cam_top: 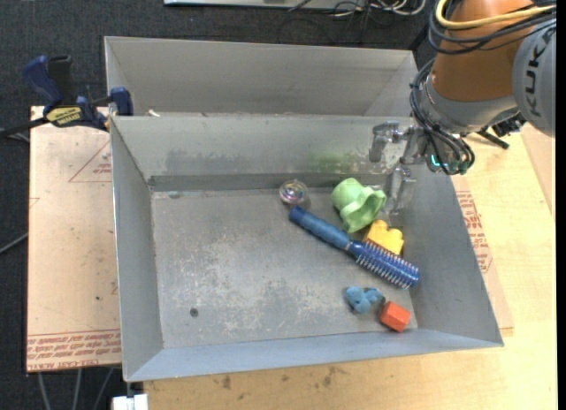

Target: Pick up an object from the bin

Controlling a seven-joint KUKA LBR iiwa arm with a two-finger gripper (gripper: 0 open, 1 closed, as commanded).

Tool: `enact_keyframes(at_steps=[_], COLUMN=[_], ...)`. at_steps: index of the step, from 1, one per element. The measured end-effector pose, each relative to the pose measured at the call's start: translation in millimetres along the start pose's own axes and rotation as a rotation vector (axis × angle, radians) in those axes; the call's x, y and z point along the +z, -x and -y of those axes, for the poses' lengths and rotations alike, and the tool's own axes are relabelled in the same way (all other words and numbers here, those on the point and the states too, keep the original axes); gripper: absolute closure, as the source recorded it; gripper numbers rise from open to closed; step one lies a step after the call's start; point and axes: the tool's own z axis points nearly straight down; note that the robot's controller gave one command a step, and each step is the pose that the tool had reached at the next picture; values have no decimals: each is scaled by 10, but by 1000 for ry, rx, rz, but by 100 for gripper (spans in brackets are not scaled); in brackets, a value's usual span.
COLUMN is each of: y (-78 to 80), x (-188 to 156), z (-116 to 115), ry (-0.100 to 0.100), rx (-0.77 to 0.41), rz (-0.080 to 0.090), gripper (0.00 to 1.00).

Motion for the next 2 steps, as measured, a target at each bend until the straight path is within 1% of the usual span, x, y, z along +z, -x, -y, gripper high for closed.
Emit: enact_keyframes(at_steps=[1,2], y=[-47,-23], x=[1019,967], z=[98,96], ry=[0,-2], rx=[-36,-39], rz=[3,11], gripper=[0,100])
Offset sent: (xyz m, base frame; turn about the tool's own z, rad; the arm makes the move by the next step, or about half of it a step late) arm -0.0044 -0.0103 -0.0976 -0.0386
